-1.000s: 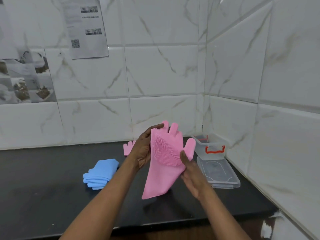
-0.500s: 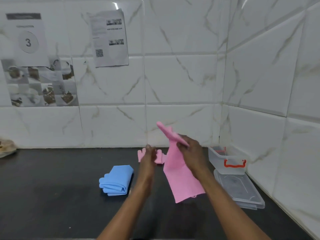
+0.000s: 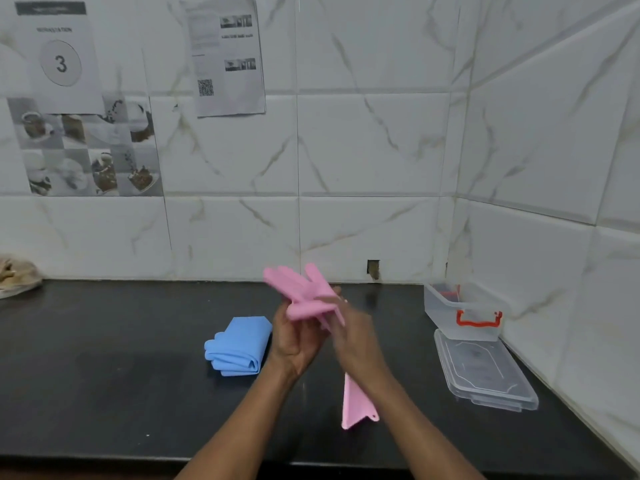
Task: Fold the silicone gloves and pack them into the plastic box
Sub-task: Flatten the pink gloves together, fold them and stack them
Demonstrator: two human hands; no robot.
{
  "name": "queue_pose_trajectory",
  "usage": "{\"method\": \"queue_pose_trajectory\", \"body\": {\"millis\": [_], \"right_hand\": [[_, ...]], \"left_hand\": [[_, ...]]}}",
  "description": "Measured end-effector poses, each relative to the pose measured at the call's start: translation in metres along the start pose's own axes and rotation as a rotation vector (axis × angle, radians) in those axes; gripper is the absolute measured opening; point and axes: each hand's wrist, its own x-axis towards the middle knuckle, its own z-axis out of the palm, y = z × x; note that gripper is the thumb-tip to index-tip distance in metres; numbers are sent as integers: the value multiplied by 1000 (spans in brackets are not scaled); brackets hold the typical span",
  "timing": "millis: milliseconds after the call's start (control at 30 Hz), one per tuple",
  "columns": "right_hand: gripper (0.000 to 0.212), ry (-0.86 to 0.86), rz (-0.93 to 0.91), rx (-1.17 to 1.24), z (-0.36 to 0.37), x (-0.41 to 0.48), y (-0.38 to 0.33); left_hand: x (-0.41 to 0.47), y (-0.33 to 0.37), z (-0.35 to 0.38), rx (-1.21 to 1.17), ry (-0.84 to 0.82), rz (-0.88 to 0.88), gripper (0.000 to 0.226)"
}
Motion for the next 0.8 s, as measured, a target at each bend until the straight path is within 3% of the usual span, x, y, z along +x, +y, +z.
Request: {"method": "queue_pose_trajectory", "body": {"millis": [100,267,400,500,633,700,800], "right_hand": [[32,-92,123,36,-32,36,4],[35,-215,207,-36,-49,67,21],[52,-281,267,65,-45,56,37],[75,-381,305,-59,-50,43,52],[41,-573,563,-284,-71,21,79],[27,-520,608,-238,-87,16,86],[24,-313,672,-31,-111,20,89]], "left_hand": [[8,12,2,52,-58,83,67],[12,29,-4,322,29,-29,55],[15,17,7,269,121,-134,40],[18,10,5,94,213,-163,34],[17,12,-8,-69,268,-112,40],[10,16,-13,-97,271,-75,36],[-5,12,-24,-90,287,-51,33]]}}
